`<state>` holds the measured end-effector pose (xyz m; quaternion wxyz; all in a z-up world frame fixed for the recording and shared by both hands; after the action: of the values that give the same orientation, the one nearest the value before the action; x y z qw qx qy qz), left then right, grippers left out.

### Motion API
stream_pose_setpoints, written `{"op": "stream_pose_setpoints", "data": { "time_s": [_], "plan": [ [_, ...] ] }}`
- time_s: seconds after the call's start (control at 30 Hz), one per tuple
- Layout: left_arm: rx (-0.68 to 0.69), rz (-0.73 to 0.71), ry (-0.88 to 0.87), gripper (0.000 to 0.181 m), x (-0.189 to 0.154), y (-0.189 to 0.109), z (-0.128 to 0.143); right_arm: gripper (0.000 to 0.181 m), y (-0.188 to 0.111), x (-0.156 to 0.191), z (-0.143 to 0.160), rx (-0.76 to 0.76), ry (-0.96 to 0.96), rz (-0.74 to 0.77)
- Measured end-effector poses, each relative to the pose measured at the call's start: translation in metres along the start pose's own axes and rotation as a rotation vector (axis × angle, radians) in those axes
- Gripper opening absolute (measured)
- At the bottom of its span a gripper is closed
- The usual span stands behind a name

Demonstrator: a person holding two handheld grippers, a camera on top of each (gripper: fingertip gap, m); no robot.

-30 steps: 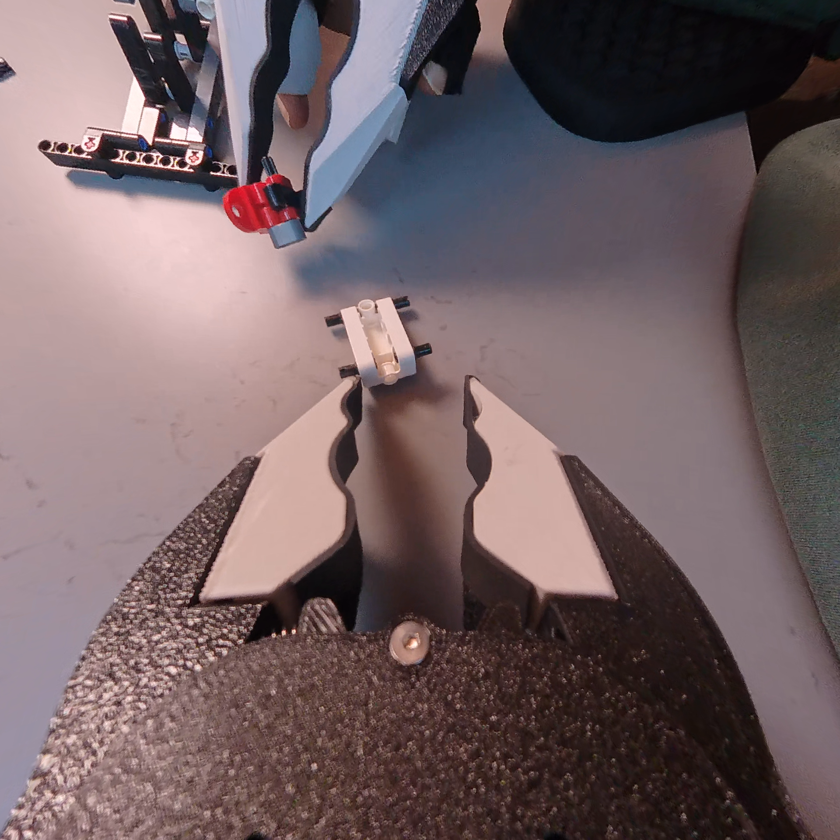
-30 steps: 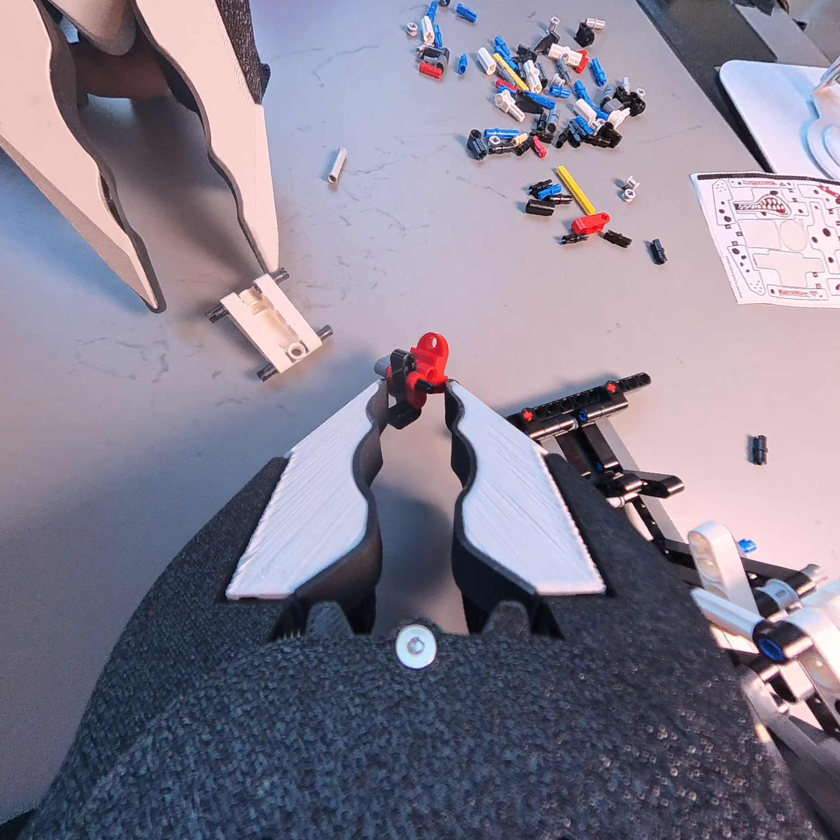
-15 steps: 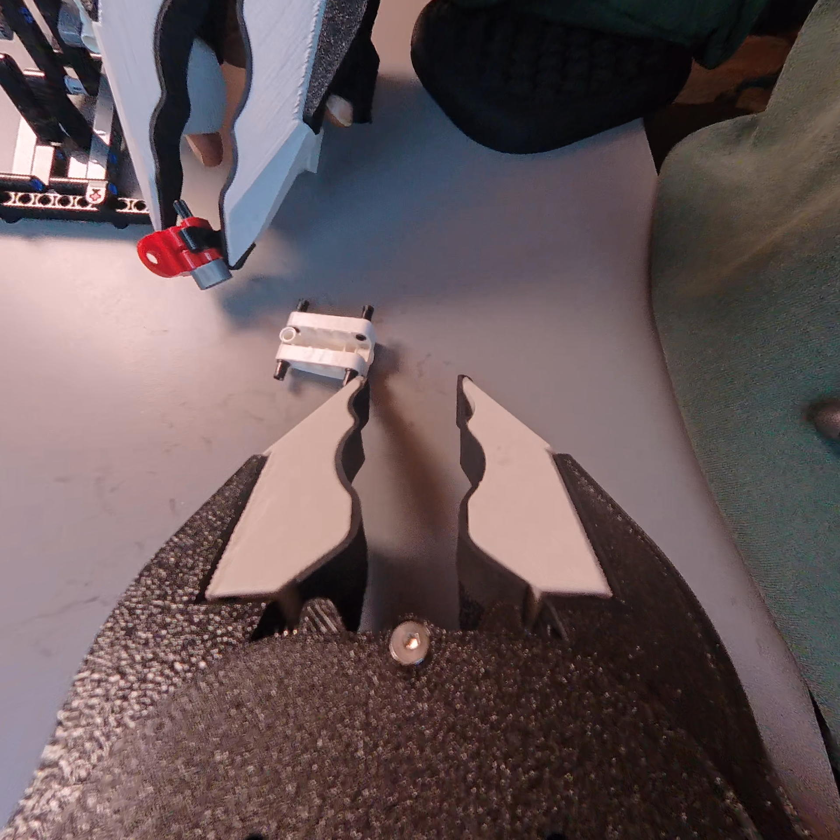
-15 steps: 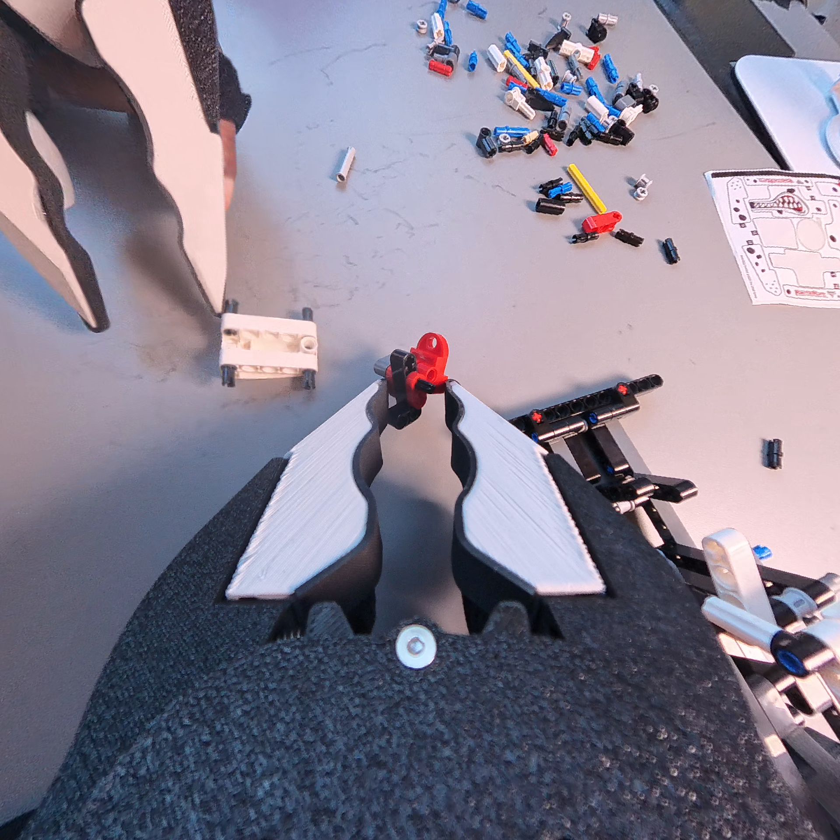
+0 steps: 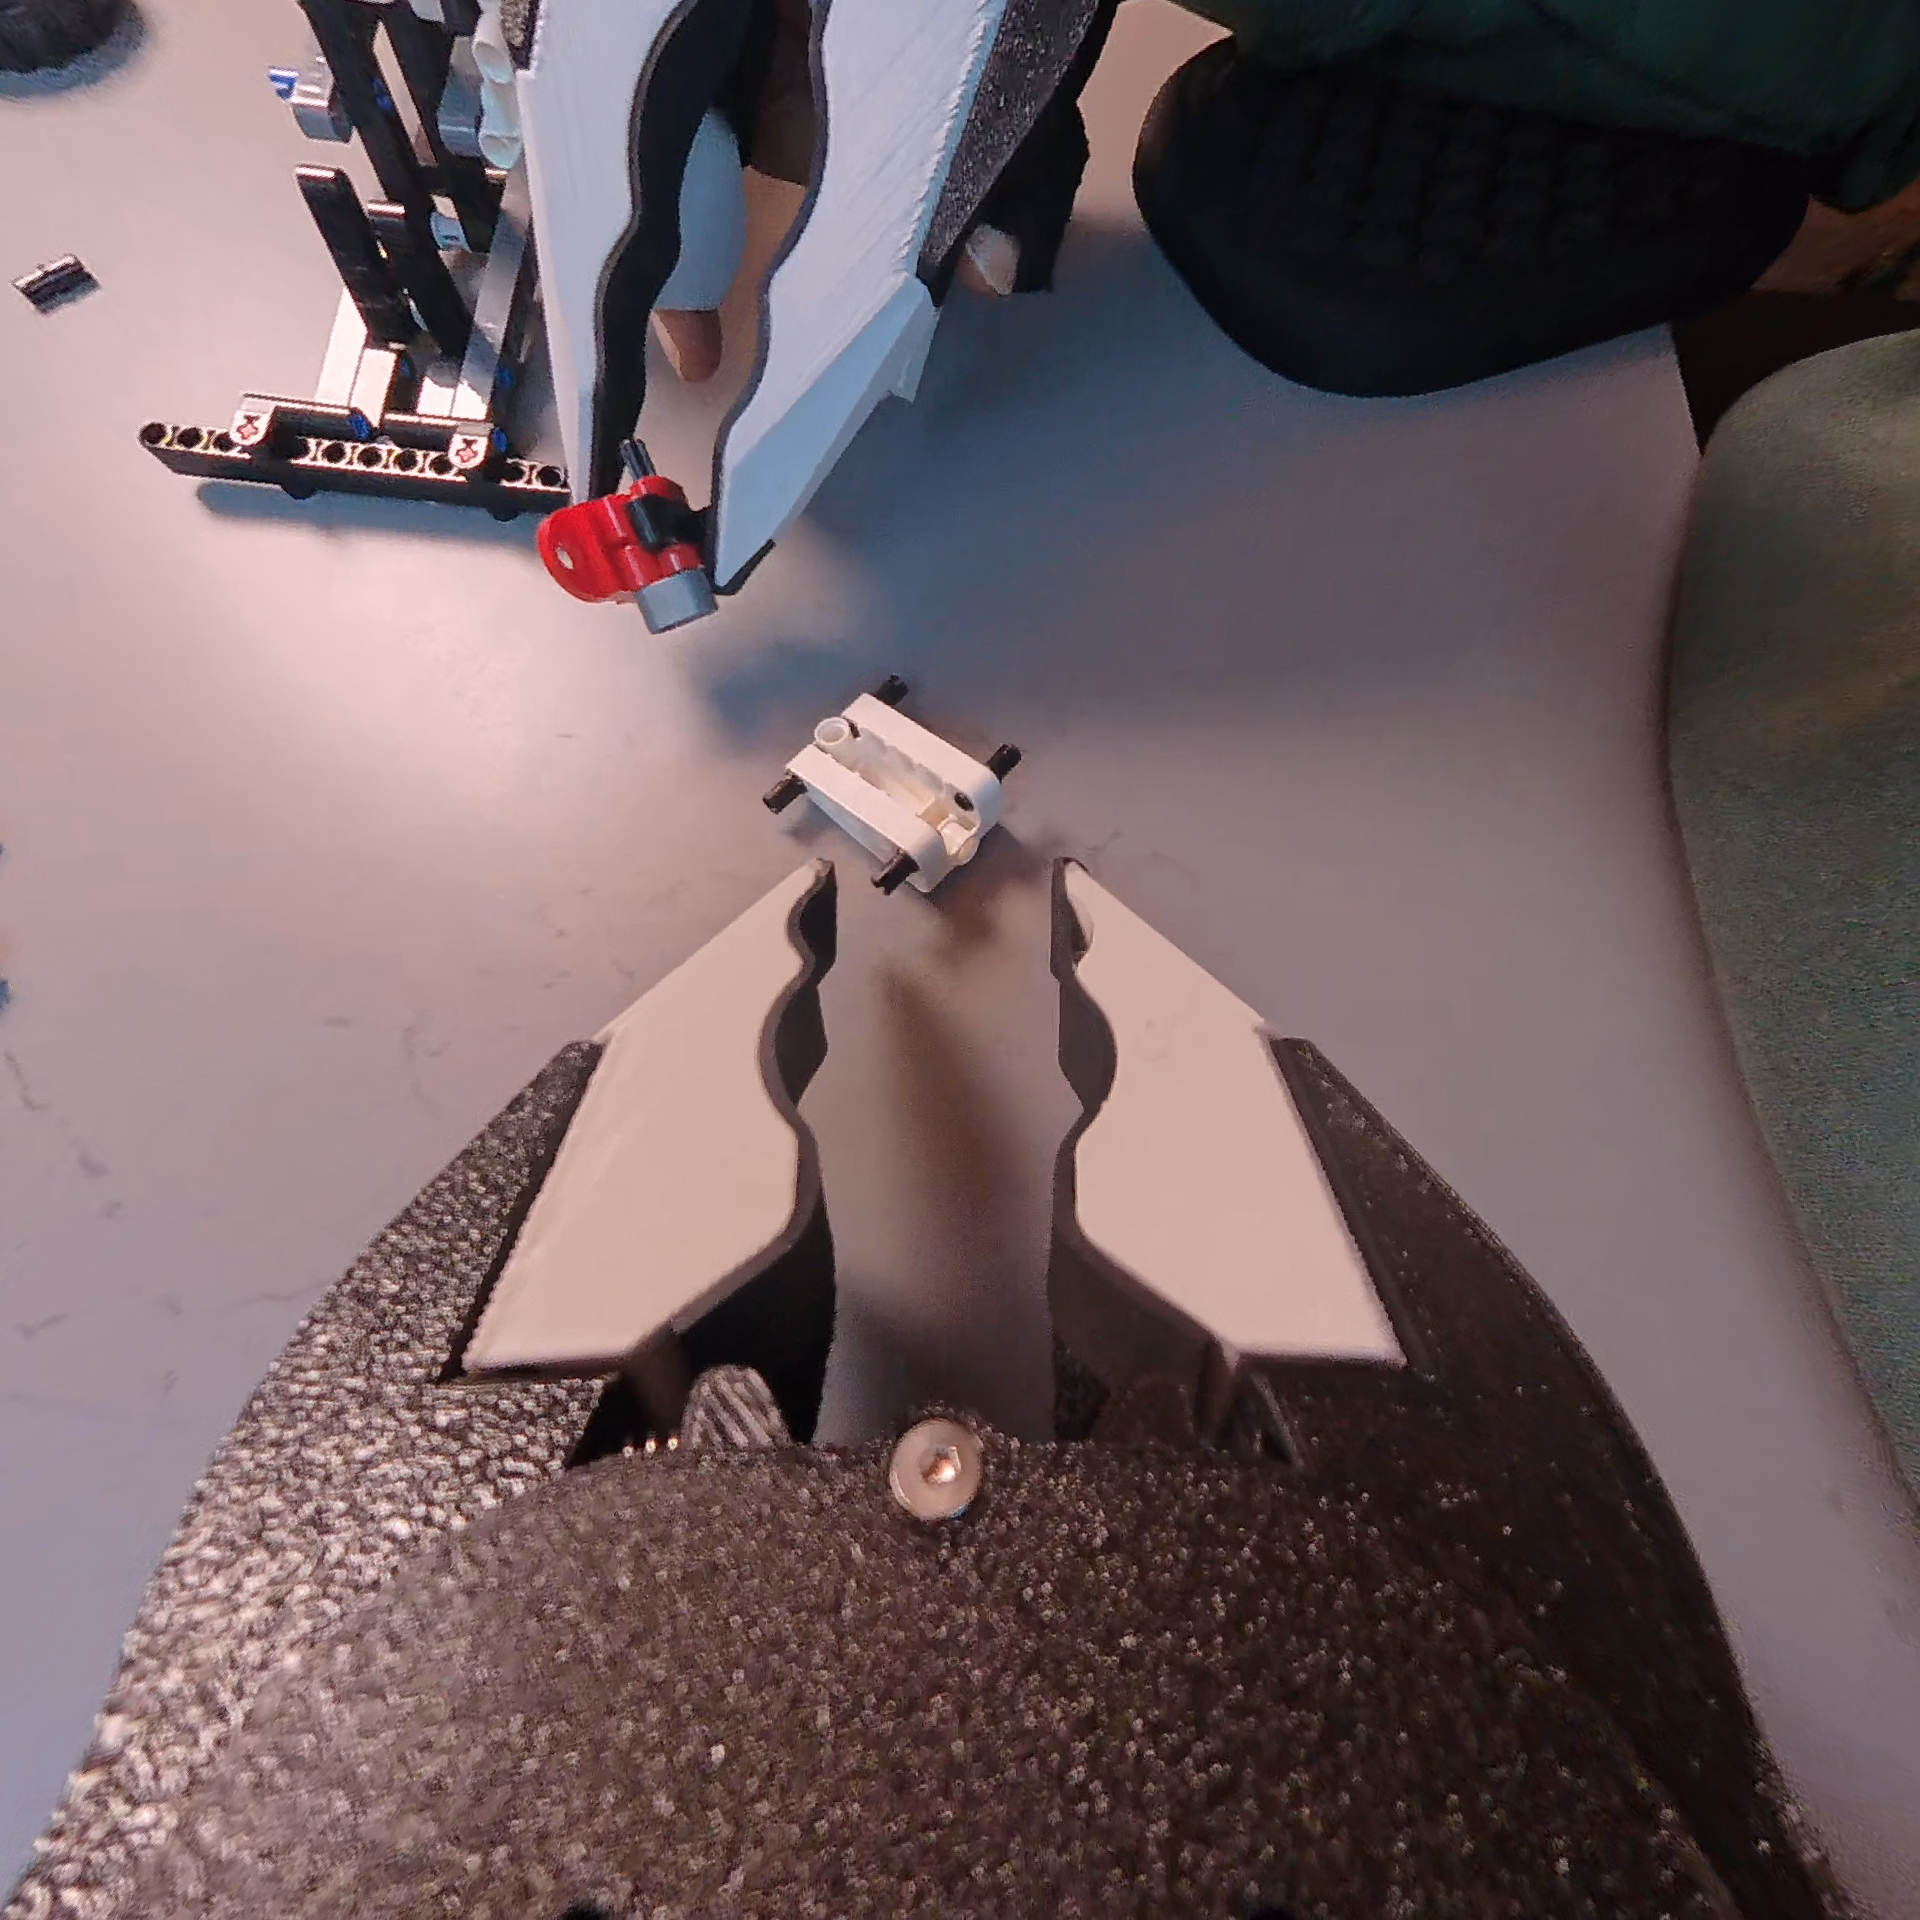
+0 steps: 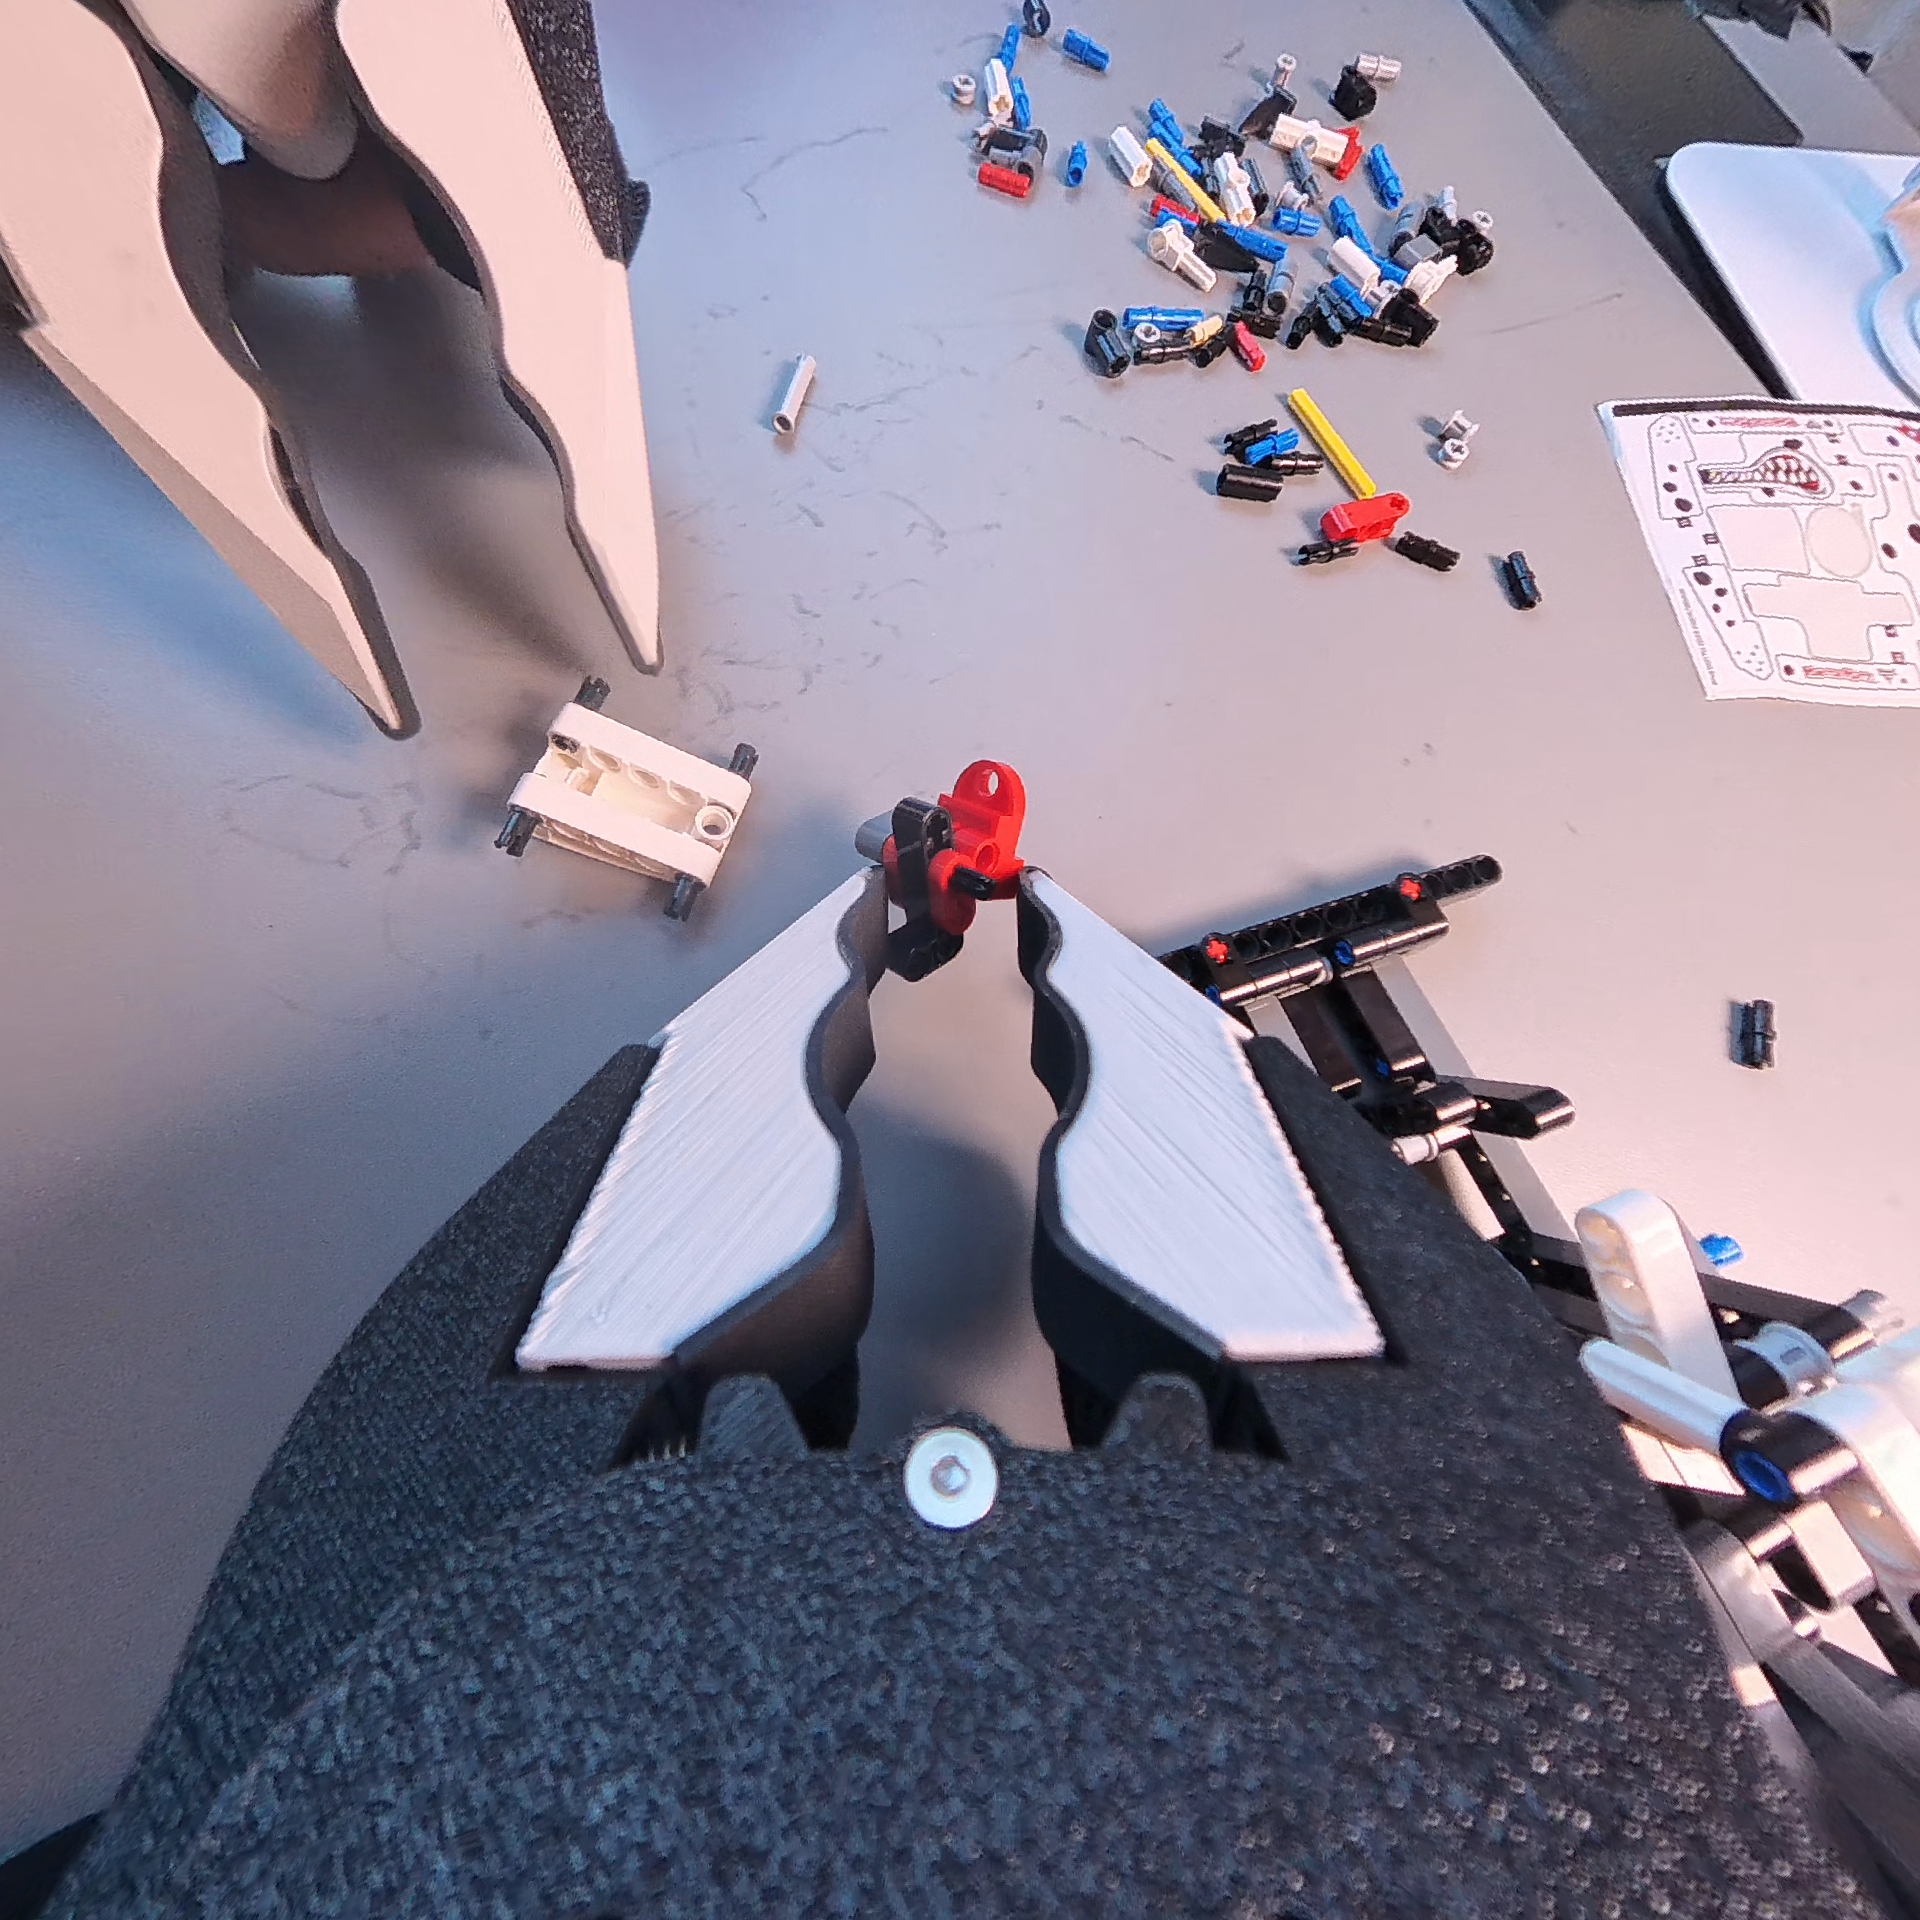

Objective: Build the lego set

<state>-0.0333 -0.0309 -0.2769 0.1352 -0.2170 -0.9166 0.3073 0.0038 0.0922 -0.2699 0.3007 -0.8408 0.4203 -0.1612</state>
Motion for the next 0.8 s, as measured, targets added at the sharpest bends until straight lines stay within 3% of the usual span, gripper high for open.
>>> {"op": "stream_pose_setpoints", "data": {
  "time_s": [0.17,0.4,0.8],
  "plan": [
    [-0.014,-0.034,0.05,0.039,0.006,0.006,-0.004,0.024,0.0,0.001,-0.001,0.0,-0.002,-0.008],
    [0.036,-0.021,0.088,0.018,0.001,0.014,0.0,0.024,-0.001,0.001,-0.001,-0.004,-0.003,-0.009],
    [0.093,-0.148,-0.068,0.016,0.011,0.006,0.008,0.024,-0.004,0.005,-0.011,-0.097,0.032,-0.056]
  ]
}}
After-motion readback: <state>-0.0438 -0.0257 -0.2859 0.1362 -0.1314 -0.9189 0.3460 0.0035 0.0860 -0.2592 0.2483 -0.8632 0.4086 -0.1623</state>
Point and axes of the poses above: each gripper's, where its closed fingertips meet, y out along the fingers, z out of its underside, x = y × z across the jaws, the point moved 4 cm from there along -y, back along the fingers, and after that the axes turned 14 degrees about -z, right-handed, at the moved point
